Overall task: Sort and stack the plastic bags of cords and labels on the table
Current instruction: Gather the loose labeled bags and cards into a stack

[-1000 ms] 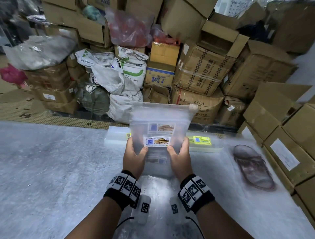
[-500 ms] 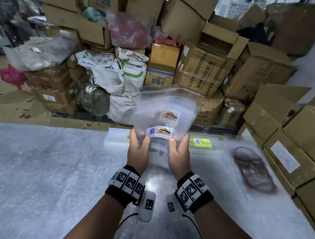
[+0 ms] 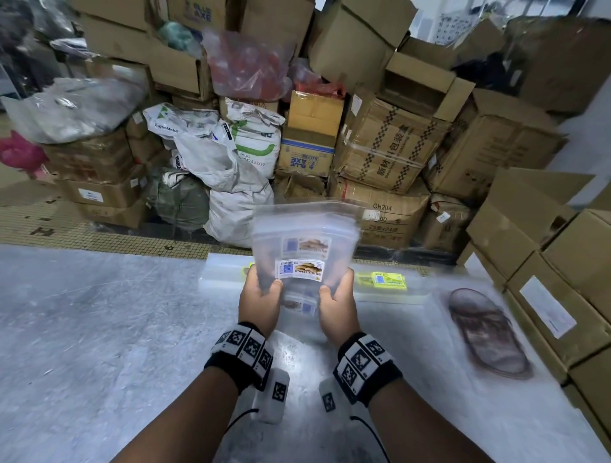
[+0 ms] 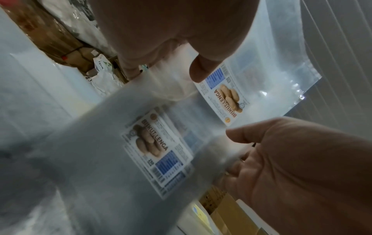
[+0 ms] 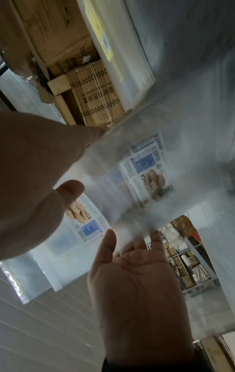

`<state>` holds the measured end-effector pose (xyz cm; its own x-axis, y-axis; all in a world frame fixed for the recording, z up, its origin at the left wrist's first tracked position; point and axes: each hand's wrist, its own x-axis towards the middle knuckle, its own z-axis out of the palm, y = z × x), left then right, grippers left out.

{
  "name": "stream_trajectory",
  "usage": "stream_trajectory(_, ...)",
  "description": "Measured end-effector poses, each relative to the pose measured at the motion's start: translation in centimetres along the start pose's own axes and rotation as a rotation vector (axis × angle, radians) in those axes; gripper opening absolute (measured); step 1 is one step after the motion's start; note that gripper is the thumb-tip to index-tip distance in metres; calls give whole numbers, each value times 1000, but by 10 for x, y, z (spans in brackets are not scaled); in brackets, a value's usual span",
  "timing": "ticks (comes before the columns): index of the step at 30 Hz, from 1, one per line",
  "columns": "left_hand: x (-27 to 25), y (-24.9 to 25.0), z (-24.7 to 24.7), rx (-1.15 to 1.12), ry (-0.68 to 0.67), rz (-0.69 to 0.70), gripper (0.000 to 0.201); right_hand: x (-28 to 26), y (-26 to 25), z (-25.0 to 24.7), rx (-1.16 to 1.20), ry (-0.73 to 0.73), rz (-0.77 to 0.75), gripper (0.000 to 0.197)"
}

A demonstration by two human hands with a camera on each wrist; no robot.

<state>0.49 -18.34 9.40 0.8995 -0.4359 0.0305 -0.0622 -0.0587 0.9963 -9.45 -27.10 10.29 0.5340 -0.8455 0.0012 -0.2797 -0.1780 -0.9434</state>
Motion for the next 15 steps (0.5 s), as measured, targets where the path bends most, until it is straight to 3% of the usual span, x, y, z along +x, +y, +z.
stream_trajectory(8,3,23,5,-73,-16,79,14,4,-9,-4,8,85,-98,41)
stream_trajectory(11,5,25,7,-51,-4,114,28,5,-15,-8,26,127,-145,33)
stream_trajectory(13,2,18,8,-6,5,123,44,2,-13,-7,41,148,-135,39)
stream_trajectory(15,-4,9,9,-6,-16,84,42,-2,-7,-2,37,128,-92,48)
